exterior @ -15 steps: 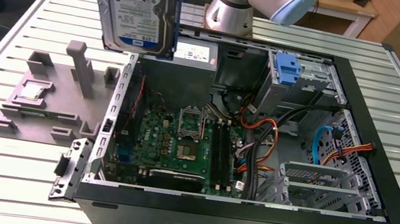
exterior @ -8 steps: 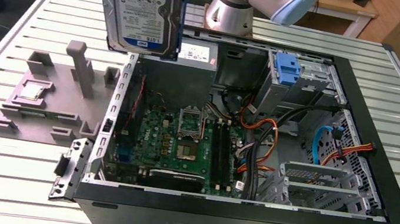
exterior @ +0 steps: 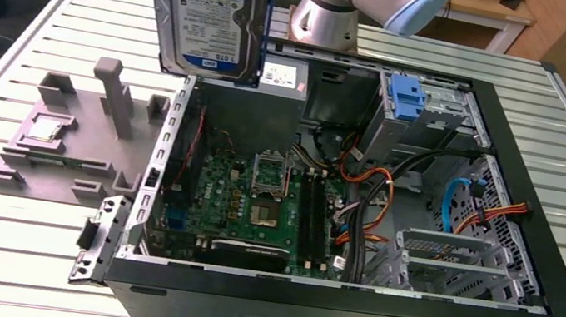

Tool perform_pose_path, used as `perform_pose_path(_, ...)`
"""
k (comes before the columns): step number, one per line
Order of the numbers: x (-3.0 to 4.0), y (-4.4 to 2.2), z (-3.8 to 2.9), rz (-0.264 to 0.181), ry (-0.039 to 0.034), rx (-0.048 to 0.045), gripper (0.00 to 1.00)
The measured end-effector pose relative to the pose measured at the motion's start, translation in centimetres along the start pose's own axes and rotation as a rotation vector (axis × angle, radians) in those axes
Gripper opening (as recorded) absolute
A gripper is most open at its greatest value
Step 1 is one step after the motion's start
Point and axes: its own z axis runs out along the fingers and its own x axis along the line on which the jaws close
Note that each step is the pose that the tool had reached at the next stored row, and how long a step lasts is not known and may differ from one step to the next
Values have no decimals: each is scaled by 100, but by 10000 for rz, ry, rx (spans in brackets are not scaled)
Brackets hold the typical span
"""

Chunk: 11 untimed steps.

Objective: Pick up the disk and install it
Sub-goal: 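Pick up the disk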

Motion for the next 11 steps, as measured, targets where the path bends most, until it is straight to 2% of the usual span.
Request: perform_pose_path(11,2,-124,0,0,0,0,37)
